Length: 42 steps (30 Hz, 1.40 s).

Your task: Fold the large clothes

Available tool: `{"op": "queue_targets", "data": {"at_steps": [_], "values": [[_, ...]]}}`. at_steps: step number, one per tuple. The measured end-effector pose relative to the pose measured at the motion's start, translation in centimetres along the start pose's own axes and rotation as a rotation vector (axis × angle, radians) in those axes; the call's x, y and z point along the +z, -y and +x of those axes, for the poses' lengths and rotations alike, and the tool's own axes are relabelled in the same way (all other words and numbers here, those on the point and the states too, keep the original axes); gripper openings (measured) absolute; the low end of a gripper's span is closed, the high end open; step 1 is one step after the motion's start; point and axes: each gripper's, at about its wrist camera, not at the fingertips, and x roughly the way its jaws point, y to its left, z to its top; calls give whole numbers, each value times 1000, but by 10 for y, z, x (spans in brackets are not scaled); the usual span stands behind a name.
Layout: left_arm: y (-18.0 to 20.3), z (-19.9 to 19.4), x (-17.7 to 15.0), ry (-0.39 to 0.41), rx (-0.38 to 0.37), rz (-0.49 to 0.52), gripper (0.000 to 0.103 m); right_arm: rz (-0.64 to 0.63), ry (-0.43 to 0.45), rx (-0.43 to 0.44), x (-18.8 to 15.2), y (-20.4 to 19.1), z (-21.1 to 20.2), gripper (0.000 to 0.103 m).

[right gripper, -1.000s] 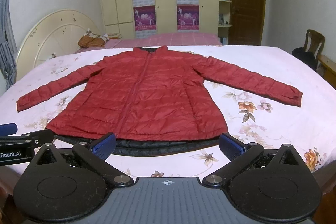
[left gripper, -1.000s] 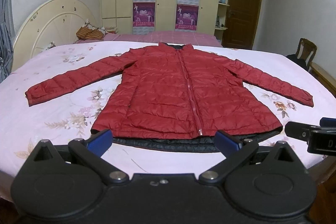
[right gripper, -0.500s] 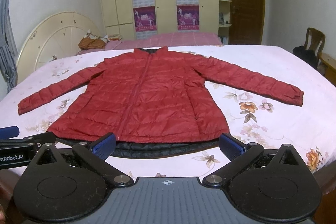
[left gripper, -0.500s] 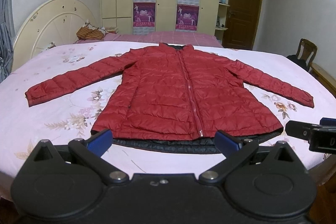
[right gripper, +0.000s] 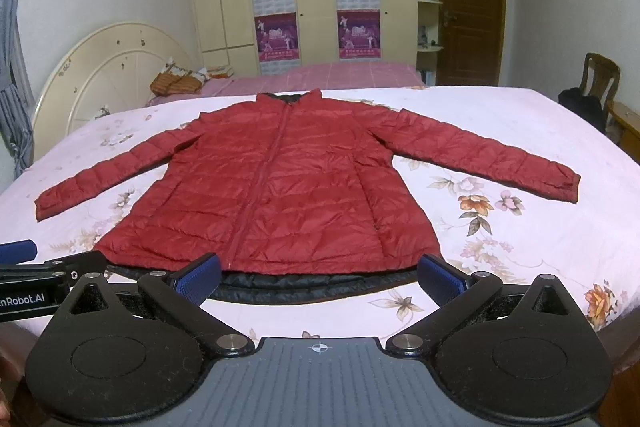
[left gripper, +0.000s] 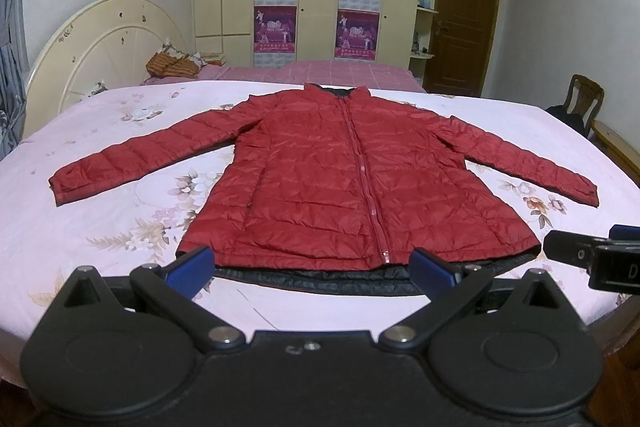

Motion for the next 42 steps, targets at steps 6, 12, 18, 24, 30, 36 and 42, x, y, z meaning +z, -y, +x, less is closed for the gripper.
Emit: {"op": "queue_targets", "data": {"at_steps": [6, 12, 18, 24, 30, 36, 42], "values": [[-2, 0, 1, 1, 1, 1, 103, -2, 2, 0, 0, -3, 1, 103], [-2, 0, 1, 0, 0, 0, 103, -4, 3, 2, 1, -4, 1, 103], [-1, -1, 1, 1, 2, 2, 103, -6, 4, -2, 1, -4, 1, 103], [-1, -1, 3, 3, 2, 1, 103, -5, 4, 2, 1, -4, 1, 103], [-2, -3, 3, -1, 3, -1, 103, -6, 4, 1, 2, -5, 1, 103], [-2, -3, 2, -3, -5, -2, 103, -5, 3, 2, 2, -4, 0, 103], [-2, 4, 3, -15, -10, -9, 103, 11, 5, 2, 3, 1, 4, 103]]}}
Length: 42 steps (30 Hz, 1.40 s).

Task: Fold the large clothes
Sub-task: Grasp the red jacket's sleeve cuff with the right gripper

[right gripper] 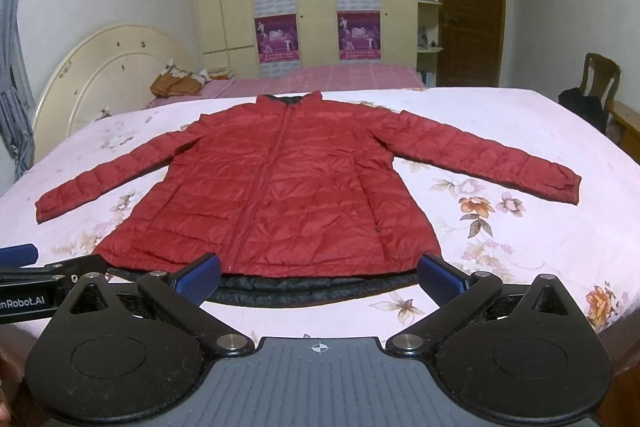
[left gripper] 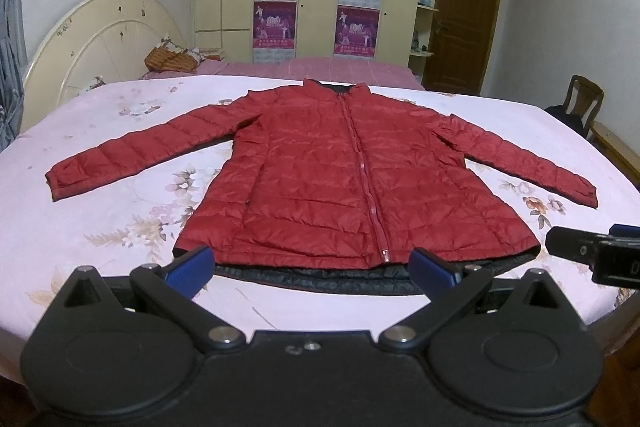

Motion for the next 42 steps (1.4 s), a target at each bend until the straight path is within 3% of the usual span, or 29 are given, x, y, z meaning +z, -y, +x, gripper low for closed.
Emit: {"op": "queue_targets", "data": {"at_steps": [7, 12, 19, 23, 26, 28, 31, 33, 36, 38, 42], "values": [[-5, 29, 14, -11, -2, -21, 103, 36, -4, -21, 10, 15, 24, 103], [-9, 59, 30, -25, -85, -58, 103, 74, -6, -39, 25, 29, 50, 103], [-8, 112, 54, -51, -111, -90, 103, 131, -2, -63, 50, 52, 93, 103], [-12, 136, 67, -8, -129, -101, 103, 189, 37, -79, 63, 69, 117, 103], [-5, 152, 77, 53, -70, -20, 103, 253, 82, -110, 72, 85, 131, 103], [0, 161, 83, 89, -71, 25, 103, 298, 109, -135, 78, 98, 139, 103], [6, 180, 90, 73, -69, 61, 103, 344, 152, -189, 83, 117, 147, 102], [11, 193, 93, 60, -113, 82, 93, 381, 166, -211, 84, 132, 151, 102], [13, 199, 93, 141, -157, 54, 96, 428, 151, -250, 85, 154, 155, 59], [21, 205, 96, 161, -161, 55, 102, 484, 150, -268, 82, 173, 157, 59], [34, 222, 105, 107, -184, 47, 102, 583, 159, -302, 75, 215, 163, 59]]}}
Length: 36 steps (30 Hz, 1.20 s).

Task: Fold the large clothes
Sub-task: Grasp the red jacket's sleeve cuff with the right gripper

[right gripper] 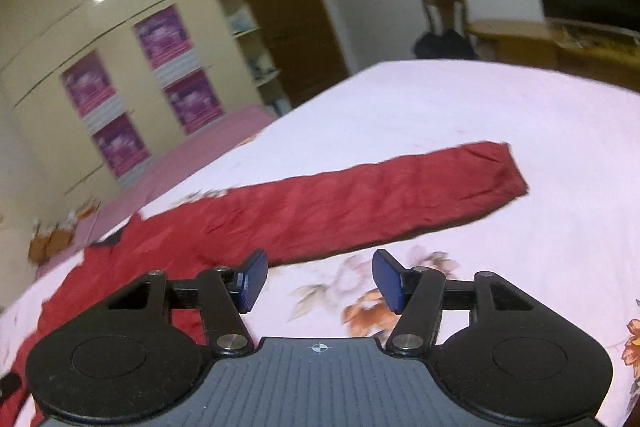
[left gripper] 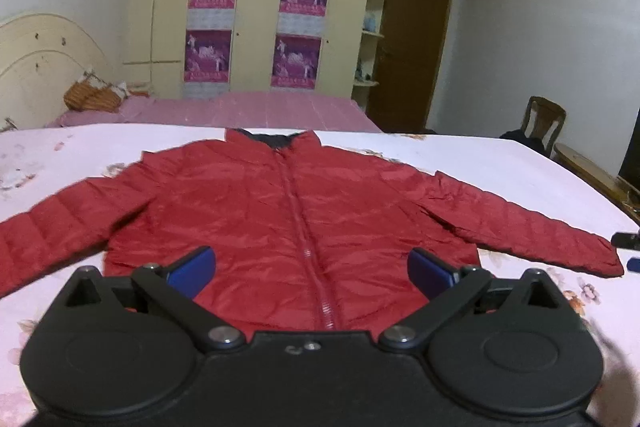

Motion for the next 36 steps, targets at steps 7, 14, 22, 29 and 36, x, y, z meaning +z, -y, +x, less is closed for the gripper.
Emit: {"op": "queue_targets", "data": {"at_steps": [7, 14, 22, 29, 36], "values": [[-12, 44, 15, -96, 28, -116, 102, 234, -11, -58, 22, 66, 51, 59], [-5, 94, 19, -159, 64, -109, 97, 386, -39, -89, 27, 109, 81, 59], [3, 126, 20, -185, 70, -108, 97, 500, -17, -77, 29, 130, 80, 39], [1, 142, 22, -236, 142, -32, 94, 439, 0, -130, 41, 132, 77, 17], [-41, 144, 36, -246, 153, -52, 85, 114, 58, -145, 60, 70, 73, 4]]}}
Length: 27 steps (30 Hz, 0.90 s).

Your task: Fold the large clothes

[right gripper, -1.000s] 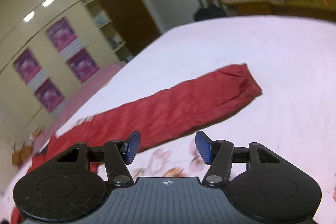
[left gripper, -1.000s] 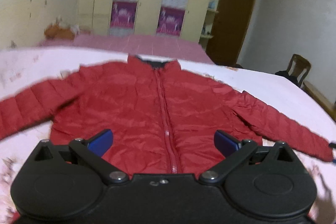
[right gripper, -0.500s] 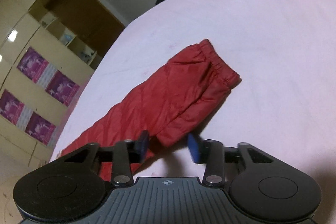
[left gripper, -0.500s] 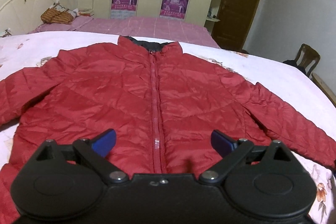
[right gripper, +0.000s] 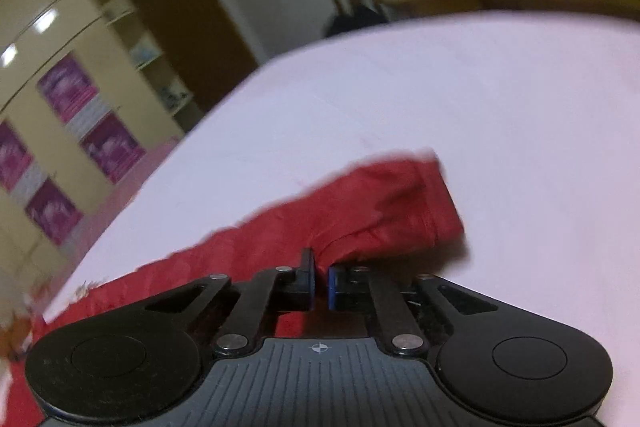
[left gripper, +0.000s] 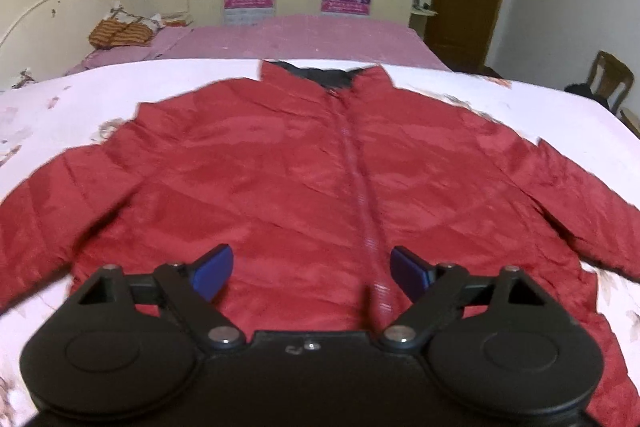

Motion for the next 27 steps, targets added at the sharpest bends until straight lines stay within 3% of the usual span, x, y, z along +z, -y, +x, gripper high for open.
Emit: {"op": "queue_targets", "data": {"at_steps": [5, 8, 13, 18, 23, 24, 25, 27], "values": [[-34, -9, 10, 15, -38, -78, 78, -289, 38, 180, -17, -104, -17, 4], [-52, -15, 14, 23, -58, -120, 77, -434, 7, 338, -49, -172, -28, 4], [-81, -21, 7, 5, -105, -186, 77, -654, -116, 578, -131, -268, -48, 4], [-104, -30, -6, 4, -103, -256, 77, -839, -266, 732, -217, -326, -68, 4], [-117, -34, -13, 9, -114, -305, 77, -972, -386, 789, -284, -338, -76, 5], [-118, -34, -14, 11, -123, -310, 77, -1023, -368, 769, -297, -340, -85, 22], [-116, -33, -13, 15, -129, -311, 79, -1062, -342, 764, -305, -339, -93, 56], [-111, -31, -10, 26, -152, -305, 88, -1079, -277, 798, -303, -332, -106, 79]]}}
